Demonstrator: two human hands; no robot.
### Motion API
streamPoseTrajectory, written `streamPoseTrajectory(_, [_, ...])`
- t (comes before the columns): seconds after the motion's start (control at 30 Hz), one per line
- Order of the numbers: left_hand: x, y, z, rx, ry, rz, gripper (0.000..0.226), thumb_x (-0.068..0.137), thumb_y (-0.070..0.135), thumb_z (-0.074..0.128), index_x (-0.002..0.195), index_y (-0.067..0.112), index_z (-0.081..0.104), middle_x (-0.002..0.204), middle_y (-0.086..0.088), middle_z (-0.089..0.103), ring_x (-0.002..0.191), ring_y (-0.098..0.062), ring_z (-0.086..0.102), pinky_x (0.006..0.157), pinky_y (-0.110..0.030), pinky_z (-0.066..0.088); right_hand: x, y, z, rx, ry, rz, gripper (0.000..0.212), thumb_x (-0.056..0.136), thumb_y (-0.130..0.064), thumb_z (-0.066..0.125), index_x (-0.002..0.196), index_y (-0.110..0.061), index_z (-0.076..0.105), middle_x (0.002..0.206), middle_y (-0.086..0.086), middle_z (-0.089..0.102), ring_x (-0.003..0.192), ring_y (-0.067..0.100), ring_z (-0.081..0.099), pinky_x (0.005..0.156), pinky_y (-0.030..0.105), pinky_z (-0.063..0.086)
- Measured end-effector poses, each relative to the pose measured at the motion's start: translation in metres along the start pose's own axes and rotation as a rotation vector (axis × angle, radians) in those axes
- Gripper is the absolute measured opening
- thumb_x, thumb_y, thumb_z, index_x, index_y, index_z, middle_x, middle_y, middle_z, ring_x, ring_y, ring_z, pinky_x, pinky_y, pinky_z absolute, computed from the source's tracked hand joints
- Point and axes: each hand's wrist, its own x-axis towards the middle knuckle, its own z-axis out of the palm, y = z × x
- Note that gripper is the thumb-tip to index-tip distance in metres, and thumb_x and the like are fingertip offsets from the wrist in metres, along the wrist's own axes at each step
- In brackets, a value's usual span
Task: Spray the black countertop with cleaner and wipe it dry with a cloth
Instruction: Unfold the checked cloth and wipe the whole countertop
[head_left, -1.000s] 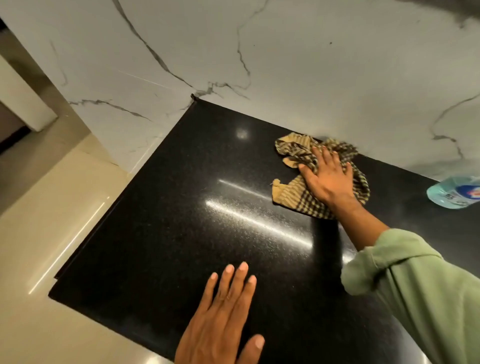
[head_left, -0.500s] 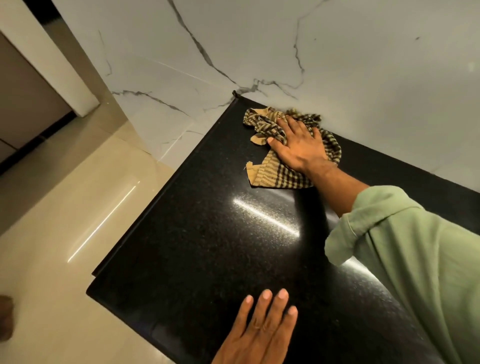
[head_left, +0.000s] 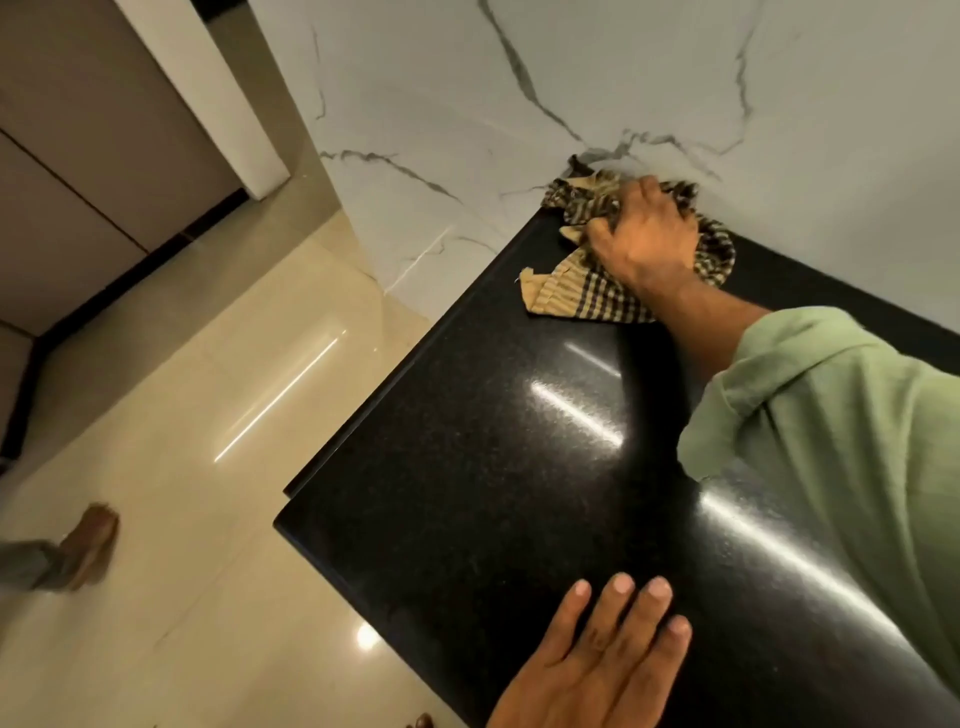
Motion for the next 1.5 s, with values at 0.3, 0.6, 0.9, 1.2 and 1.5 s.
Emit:
streamPoseTrajectory(0.3, [-0.008,0.015,-0.011,-0.312,-0.108,-0.101,0.061,0.109,0.047,0.025,0.161,0.017,0.020,0.169,-0.005,0.019,0.156,-0.024,0.021,0.123,-0.044,0.030,-0.014,-0.022,0.009,-0.091,-0.206,-0.165,0.071,0.098,-0.072,0.023,0.161,-0.040,0.024,0.174,0.001,0.013,0.159,0.026,0.014,0.126,0.062,0.007])
streamPoseTrajectory(0.6, [-0.011,0.003,-0.032,-0.557,-0.069,-0.118,0.075,0.099,0.056,0.021,0.163,0.018,0.012,0.172,-0.001,-0.009,0.159,-0.022,-0.005,0.129,-0.044,0.003,-0.146,-0.091,0.032,-0.092,-0.230,-0.498,0.066,0.100,-0.067,0.024,0.160,-0.039,0.030,0.172,-0.001,0.022,0.159,0.024,0.018,0.127,0.055,0.010])
streamPoseTrajectory(0.9, [-0.059,-0.060,-0.029,-0.809,0.326,-0.642,0.065,0.106,0.049,0.021,0.155,0.007,0.030,0.170,-0.018,0.010,0.159,-0.033,0.005,0.128,-0.048,0.007,-0.218,-0.120,0.042,-0.064,-0.267,-0.636,0.062,0.101,-0.060,0.024,0.159,-0.040,0.033,0.171,-0.004,0.023,0.158,0.024,0.021,0.127,0.054,0.012])
streamPoseTrajectory(1.2, [-0.114,-0.116,-0.014,-0.685,0.149,-1.046,0.076,0.102,0.056,0.021,0.164,0.014,0.005,0.172,-0.006,-0.008,0.158,-0.017,-0.011,0.129,-0.042,0.002,-0.267,-0.126,0.037,-0.067,-0.323,-0.912,0.062,0.098,-0.045,0.025,0.159,-0.039,0.035,0.167,-0.001,0.034,0.155,0.024,0.030,0.126,0.057,0.017])
streamPoseTrajectory(1.5, [-0.137,-0.106,-0.028,-0.719,0.125,-0.989,0.078,0.101,0.063,0.016,0.164,0.017,0.004,0.172,0.001,-0.010,0.156,-0.007,-0.016,0.123,-0.023,-0.008,-0.321,-0.080,0.033,0.326,-0.090,-0.869,0.024,0.096,-0.043,0.069,0.099,-0.022,0.081,0.128,-0.003,0.073,0.120,0.014,0.067,0.104,0.052,0.052])
